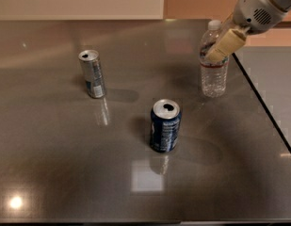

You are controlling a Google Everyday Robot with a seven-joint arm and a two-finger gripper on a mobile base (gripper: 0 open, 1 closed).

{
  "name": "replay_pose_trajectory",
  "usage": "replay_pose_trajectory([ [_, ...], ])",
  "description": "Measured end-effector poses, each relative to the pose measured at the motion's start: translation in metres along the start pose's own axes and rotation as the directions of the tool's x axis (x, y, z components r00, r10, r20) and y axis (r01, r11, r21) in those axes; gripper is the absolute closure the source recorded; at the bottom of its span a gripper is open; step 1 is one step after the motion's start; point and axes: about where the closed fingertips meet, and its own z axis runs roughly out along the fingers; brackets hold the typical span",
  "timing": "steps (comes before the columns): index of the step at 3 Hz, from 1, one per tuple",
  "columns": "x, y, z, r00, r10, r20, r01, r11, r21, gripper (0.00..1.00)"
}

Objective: Knock water bottle over

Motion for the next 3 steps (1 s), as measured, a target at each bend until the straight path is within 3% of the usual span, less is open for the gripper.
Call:
replay_pose_trajectory([
  [1, 0.014, 0.006, -0.009, 0.982, -0.071, -0.175, 0.068, 0.9974, -0.021, 1.0],
  [2, 0.026, 0.013, -0.008, 0.943, -0.143, -0.302, 0.13, 0.9894, -0.064, 1.0],
  [3, 0.036, 0.017, 0.002, 0.904, -0.197, -0.378, 0.171, 0.98, -0.102, 1.0],
])
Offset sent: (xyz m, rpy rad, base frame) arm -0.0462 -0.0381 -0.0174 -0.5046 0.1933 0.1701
